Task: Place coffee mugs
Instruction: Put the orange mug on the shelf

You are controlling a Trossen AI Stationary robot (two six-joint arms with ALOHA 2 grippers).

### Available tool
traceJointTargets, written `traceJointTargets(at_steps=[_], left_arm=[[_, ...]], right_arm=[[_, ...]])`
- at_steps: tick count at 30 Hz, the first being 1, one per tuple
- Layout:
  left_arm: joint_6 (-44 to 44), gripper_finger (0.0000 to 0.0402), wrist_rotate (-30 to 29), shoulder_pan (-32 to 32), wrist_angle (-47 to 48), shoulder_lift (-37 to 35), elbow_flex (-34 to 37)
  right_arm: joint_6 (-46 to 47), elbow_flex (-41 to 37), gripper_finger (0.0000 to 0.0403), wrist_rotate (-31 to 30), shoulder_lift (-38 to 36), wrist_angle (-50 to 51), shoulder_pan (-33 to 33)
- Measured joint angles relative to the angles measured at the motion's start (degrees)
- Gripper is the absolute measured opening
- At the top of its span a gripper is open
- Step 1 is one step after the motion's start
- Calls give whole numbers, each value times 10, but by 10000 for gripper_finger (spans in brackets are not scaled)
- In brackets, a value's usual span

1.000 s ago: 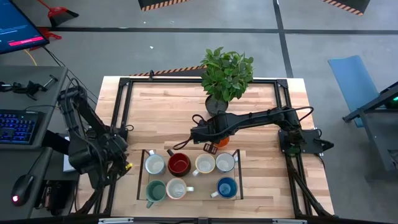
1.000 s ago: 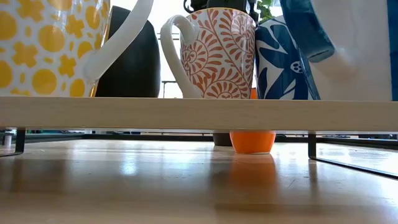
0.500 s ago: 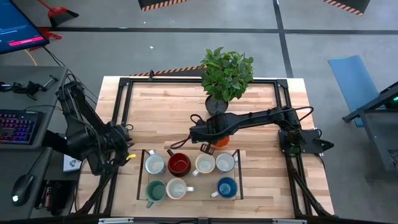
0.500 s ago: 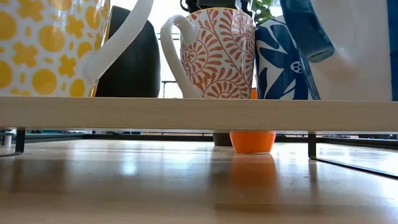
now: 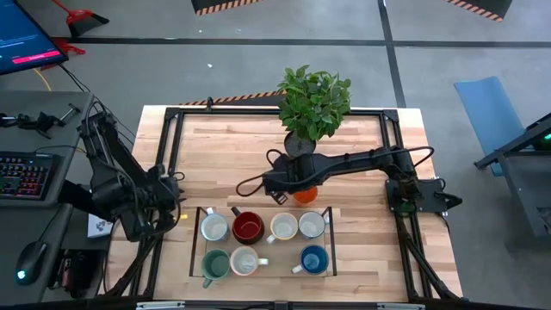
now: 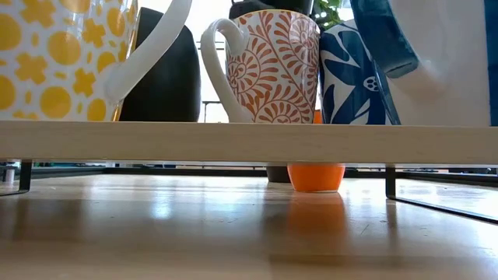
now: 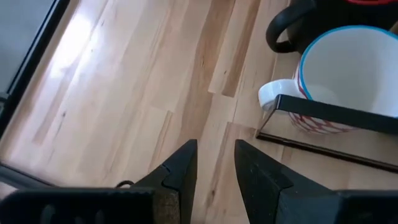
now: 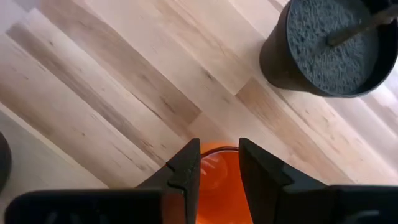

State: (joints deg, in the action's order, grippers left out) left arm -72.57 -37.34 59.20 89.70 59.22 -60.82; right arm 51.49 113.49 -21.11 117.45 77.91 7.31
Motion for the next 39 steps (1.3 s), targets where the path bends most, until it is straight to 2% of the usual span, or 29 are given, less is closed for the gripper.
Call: traceJointTargets(at_steps=[6, 14, 17, 39], left_arm=[[33, 97, 0, 0, 0, 0, 0], [16, 97, -9, 0, 0, 0, 0], [25, 97, 13, 0, -2, 0, 0], [28, 97, 26, 0, -96, 0, 0]], right_arm=[[38, 0, 87, -4, 0, -18, -5], [37, 0, 87, -3, 0, -27, -6], [37, 0, 87, 3, 0, -26, -6], [36, 0, 87, 33, 0, -25, -6]])
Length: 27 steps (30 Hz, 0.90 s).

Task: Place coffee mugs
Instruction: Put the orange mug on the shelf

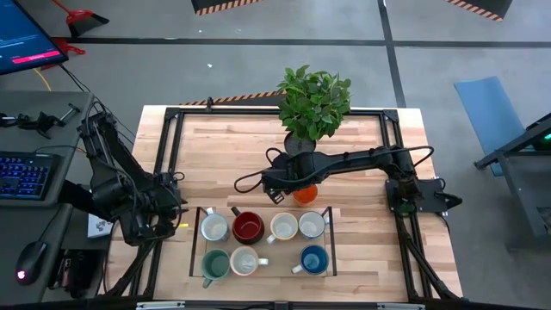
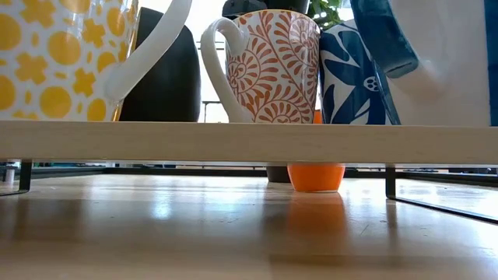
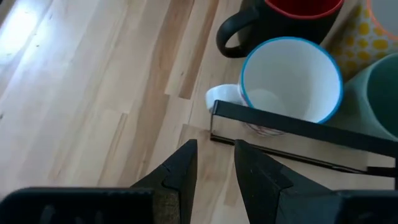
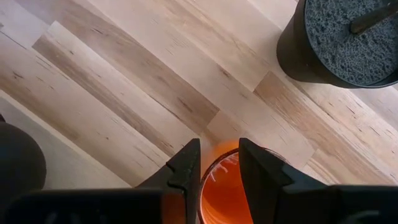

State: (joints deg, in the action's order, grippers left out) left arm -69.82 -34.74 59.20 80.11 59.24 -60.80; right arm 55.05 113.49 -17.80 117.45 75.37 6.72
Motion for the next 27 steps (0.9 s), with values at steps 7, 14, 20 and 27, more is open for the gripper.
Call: traceJointTargets(at_steps=[7, 14, 20, 27], left_arm=[[0, 97, 0, 0, -8, 0, 0], [0, 97, 0, 0, -8, 0, 0], [0, 97, 0, 0, -8, 0, 0], [0, 97, 0, 0, -8, 0, 0]], right_arm=[[0, 0, 87, 3, 0, 0, 0], [-11, 0, 87, 26, 0, 0, -1], [-11, 0, 87, 23, 0, -3, -3], [-11, 0, 87, 23, 0, -3, -12]])
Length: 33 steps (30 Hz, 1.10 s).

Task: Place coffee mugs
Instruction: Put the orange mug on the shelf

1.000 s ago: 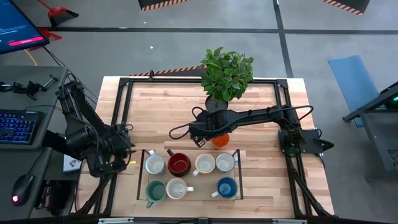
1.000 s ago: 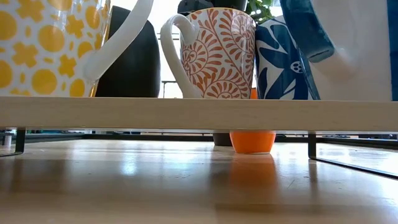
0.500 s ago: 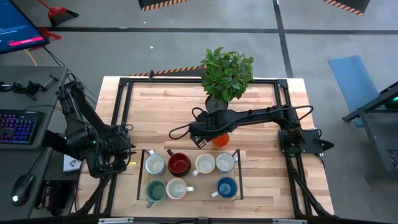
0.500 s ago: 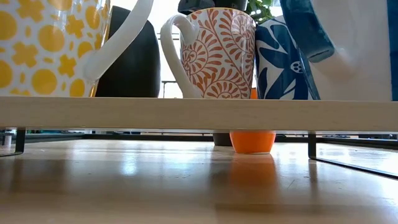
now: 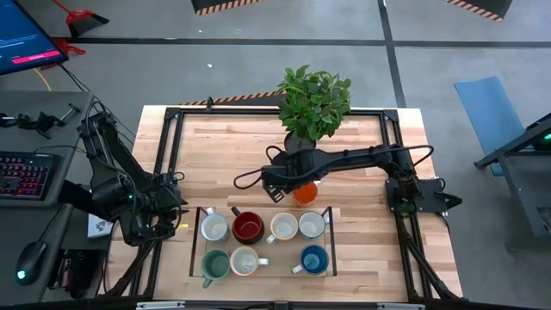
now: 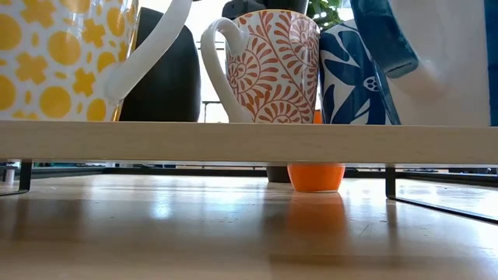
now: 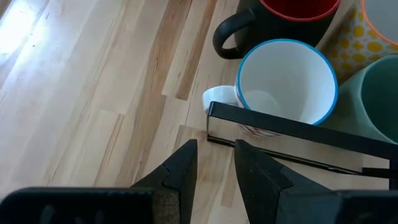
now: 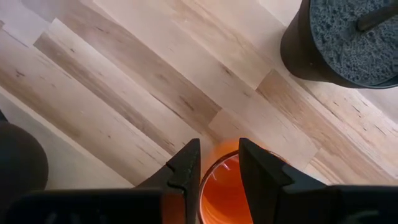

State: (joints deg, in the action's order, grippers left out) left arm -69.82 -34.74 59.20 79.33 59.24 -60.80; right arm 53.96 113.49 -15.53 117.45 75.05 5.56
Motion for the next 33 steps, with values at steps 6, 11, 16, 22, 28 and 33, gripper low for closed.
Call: traceJointTargets(at_steps=[6, 11, 16, 22, 28, 33], left_arm=[[0, 97, -2, 0, 0, 0, 0], [0, 97, -6, 0, -1, 0, 0], [0, 97, -6, 0, -1, 0, 0], [0, 97, -6, 0, -1, 0, 0], [6, 97, -2, 0, -1, 0, 0], [5, 97, 16, 0, -1, 0, 0]], right_arm=[[28, 0, 87, 19, 0, 0, -11], [66, 0, 87, 23, 0, 26, -8], [110, 0, 87, 22, 0, 57, 4], [125, 0, 87, 20, 16, 51, 18], [134, 1, 88, 26, 30, 34, 17], [142, 0, 88, 36, 42, 29, 22]])
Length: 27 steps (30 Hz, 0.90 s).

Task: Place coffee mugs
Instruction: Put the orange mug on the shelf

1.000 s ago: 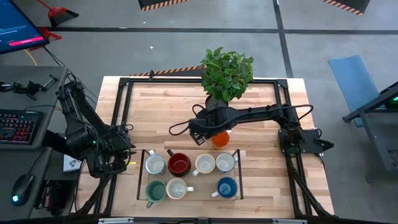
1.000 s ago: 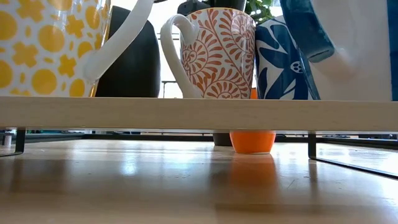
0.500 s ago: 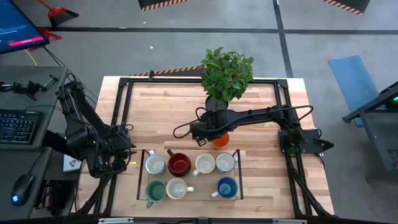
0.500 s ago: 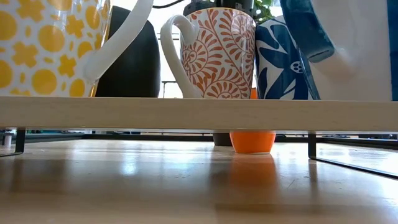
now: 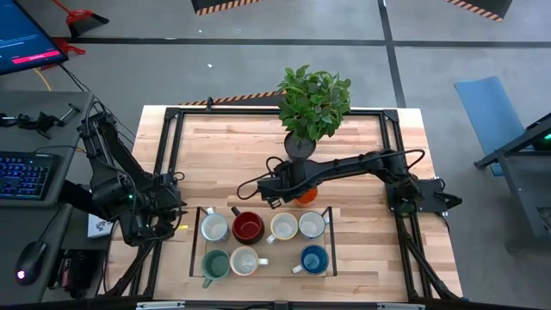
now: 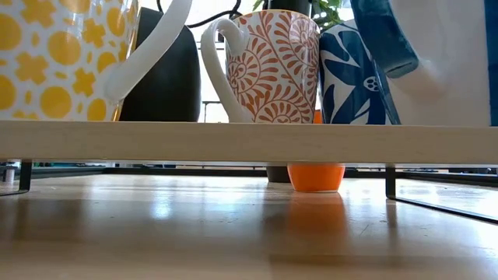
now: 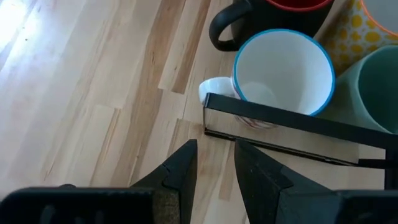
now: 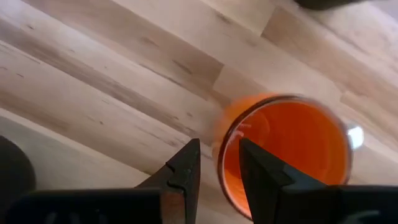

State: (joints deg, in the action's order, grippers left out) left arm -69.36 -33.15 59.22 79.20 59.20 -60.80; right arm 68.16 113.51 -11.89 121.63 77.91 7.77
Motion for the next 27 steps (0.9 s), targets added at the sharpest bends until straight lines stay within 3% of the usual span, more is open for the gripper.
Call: traceJointTargets(at_steps=[27], left_arm=[[0, 97, 11, 0, 0, 0, 0]], right_arm=[[32, 0, 87, -27, 66, 5, 5]])
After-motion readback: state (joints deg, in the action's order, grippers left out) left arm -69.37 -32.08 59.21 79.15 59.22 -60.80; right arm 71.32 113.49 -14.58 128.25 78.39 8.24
